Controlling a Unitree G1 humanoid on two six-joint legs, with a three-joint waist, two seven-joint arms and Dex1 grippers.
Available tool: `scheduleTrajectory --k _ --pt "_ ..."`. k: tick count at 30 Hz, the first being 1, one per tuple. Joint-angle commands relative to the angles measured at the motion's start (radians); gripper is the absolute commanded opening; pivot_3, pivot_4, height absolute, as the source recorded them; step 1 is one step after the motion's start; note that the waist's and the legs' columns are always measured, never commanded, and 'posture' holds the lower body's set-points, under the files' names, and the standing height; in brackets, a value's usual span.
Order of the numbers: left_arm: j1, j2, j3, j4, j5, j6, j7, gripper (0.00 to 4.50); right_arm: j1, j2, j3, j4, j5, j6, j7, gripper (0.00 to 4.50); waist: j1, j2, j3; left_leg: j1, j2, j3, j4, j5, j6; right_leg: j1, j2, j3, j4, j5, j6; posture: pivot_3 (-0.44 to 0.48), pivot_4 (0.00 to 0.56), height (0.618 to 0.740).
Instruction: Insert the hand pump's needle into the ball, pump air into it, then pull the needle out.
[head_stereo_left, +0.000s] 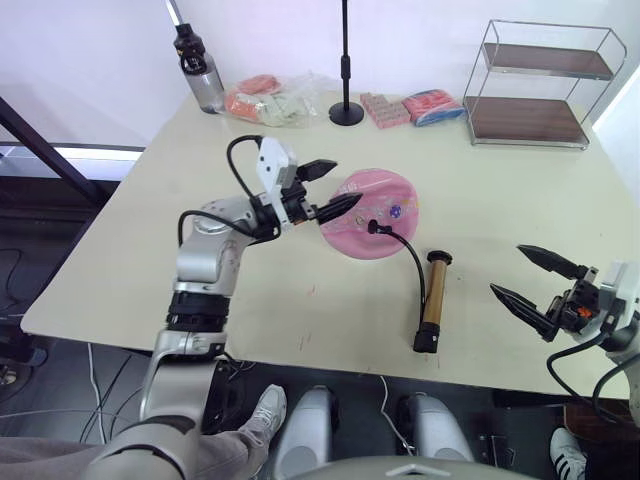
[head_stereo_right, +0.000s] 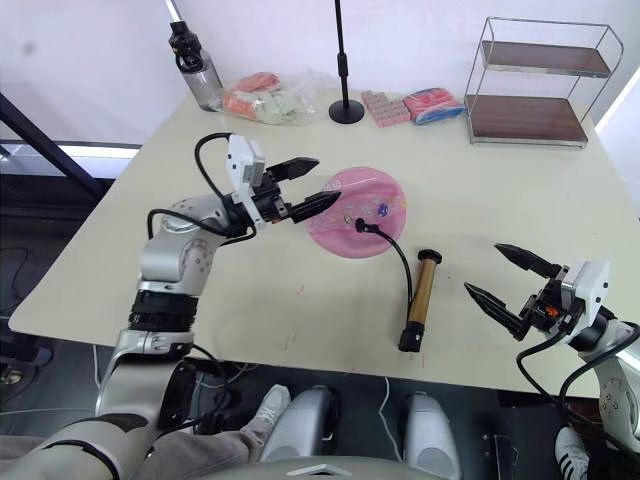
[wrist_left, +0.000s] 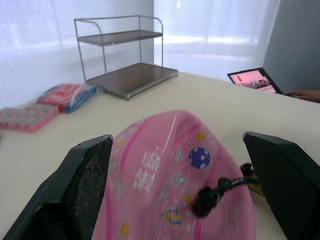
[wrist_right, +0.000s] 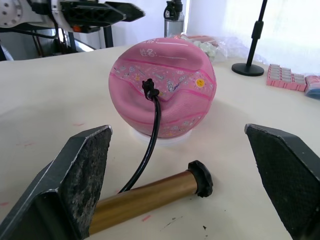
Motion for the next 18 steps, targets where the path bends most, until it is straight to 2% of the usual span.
scheduleTrajectory --k 1,10,14,18 --pt "0.030 0.039 0.055 -0.085 -0.041 0.012 0.012 4.42 -0.015 -0.004 -0.014 -0.006 0.022 -0.025 0.009 4.50 0.000 0.000 0.000 0.000 0.000 0.000 0.000 0.000 0.000 0.000 0.000 0.000 0.000 0.000 0.000 0.000 0.150 0.740" --pt "0.302 0.145 0.149 -0.208 -0.078 0.004 0.001 4.42 -0.015 -0.018 -0.021 0.078 -0.024 -0.067 0.015 4.50 0.000 0.000 0.000 0.004 0.002 0.008 -0.001 0.000 0.000 0.000 0.000 0.006 0.000 0.002 -0.003 0.000 0.150 0.740" --pt "0.469 0.193 0.219 -0.181 -0.064 -0.073 -0.021 4.42 0.032 -0.041 -0.053 0.196 -0.068 -0.143 0.055 4.50 0.002 0.000 0.000 0.008 0.003 0.013 -0.003 0.000 0.000 0.000 0.001 0.011 0.001 0.001 -0.002 0.000 0.150 0.740" --pt "0.564 0.231 0.266 -0.113 -0.047 -0.159 -0.043 4.42 0.071 -0.069 -0.087 0.292 -0.072 -0.207 0.101 4.50 0.003 0.000 0.000 0.009 0.004 0.017 -0.003 -0.001 0.001 0.000 0.001 0.014 0.001 -0.002 -0.004 0.000 0.150 0.740"
